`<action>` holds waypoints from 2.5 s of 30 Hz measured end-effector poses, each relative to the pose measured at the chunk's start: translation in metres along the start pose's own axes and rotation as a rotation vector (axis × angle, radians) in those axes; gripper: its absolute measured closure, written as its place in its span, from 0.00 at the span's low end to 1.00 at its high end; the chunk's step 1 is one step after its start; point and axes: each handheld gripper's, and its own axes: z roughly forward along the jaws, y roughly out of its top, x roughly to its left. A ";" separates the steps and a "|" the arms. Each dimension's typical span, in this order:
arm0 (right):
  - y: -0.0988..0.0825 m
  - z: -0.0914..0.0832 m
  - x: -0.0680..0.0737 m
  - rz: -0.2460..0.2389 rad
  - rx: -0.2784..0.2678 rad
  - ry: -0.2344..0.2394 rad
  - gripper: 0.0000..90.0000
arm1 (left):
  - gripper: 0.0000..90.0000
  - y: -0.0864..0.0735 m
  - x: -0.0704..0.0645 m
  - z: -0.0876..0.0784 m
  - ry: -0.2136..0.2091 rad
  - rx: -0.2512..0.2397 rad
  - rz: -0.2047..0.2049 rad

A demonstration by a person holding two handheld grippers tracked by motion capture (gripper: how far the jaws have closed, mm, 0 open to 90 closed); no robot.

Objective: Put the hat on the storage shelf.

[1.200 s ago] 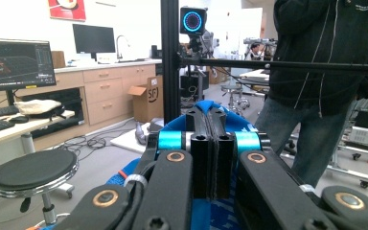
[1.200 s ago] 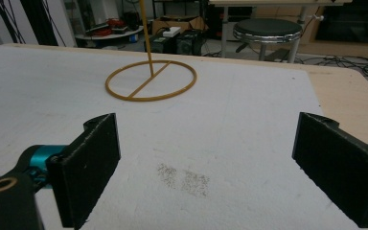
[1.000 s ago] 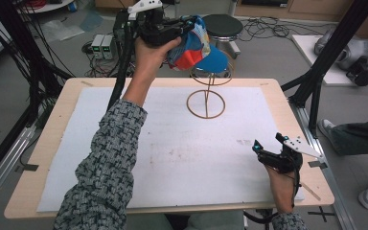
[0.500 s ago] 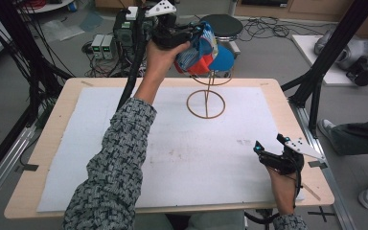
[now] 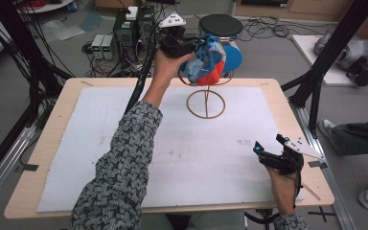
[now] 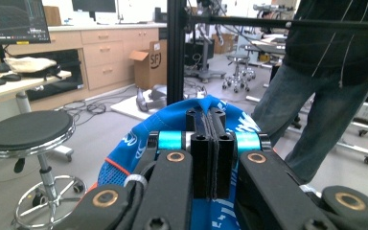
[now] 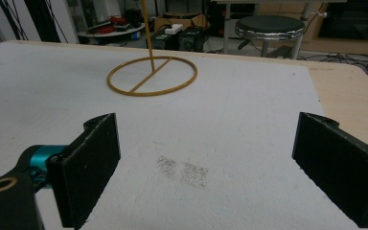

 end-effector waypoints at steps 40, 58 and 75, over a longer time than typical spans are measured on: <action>-0.001 0.000 -0.001 0.000 0.005 0.011 0.09 | 0.94 -0.031 -0.005 0.031 -0.030 0.037 -0.034; -0.001 0.000 -0.001 0.005 0.006 0.013 0.09 | 0.69 -0.031 0.000 0.026 -0.020 0.042 -0.059; 0.003 0.010 0.003 -0.001 0.002 0.022 0.09 | 0.47 -0.041 0.009 -0.044 0.053 0.082 -0.017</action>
